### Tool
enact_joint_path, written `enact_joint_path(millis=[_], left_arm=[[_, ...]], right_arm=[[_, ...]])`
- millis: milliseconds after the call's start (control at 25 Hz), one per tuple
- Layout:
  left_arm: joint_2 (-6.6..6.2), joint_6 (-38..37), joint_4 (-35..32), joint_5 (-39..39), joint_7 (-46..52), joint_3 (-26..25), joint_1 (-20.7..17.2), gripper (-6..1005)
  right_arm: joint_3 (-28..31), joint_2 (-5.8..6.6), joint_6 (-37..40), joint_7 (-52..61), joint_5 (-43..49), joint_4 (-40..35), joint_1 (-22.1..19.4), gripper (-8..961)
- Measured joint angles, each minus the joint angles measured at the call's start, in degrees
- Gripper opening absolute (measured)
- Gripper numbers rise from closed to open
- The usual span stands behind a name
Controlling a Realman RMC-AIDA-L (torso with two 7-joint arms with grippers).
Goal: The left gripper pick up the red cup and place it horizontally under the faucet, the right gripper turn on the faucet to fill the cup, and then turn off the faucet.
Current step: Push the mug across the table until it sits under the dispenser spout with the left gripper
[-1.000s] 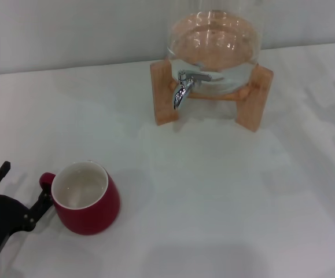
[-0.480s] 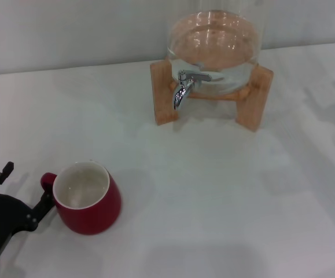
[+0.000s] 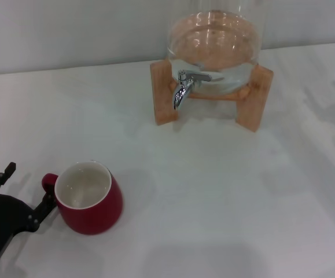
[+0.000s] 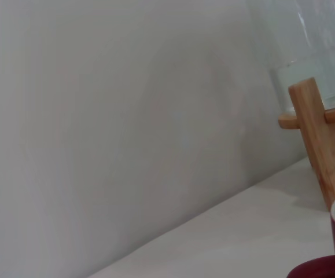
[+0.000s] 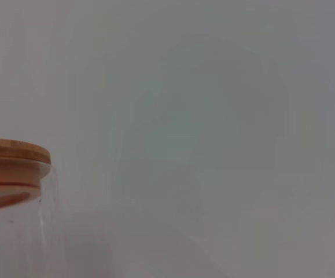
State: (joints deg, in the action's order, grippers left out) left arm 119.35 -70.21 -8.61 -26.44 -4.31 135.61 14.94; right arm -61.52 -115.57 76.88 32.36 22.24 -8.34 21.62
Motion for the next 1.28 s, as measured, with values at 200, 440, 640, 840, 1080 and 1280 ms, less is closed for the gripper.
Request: enact_joint_path(millis=[200,440,640,840,1080,1280], left_arm=[[0.0,0.0,0.0,0.0,0.0,0.0,0.0,764],[0.01,0.0,0.0,0.0,-1.1,0.0,0.1,726],[0.1,0.0,0.0,0.0,-1.6,0.0,0.1,665],[0.1,0.0,0.0,0.0,-1.6,0.0,0.2,559],[0.1,0.0,0.0,0.0,-1.7,0.0,0.2,407],[0.09,0.2,0.0,-0.1,-1.7,0.0,0.2,182]], right_arm=[[0.0,0.0,0.0,0.0,0.0,0.0,0.0,827],[0.0,0.0,0.0,0.1,0.0,0.0,0.0,827],[0.0,0.0,0.0,0.1,0.0,0.0,0.0,827],[0.0,0.0,0.0,0.1,0.0,0.0,0.0,827],[0.0,-0.05,0.0,0.1,0.0,0.0,0.0,827],[0.0,-0.09,0.0,0.1,0.0,0.0,0.0,827]])
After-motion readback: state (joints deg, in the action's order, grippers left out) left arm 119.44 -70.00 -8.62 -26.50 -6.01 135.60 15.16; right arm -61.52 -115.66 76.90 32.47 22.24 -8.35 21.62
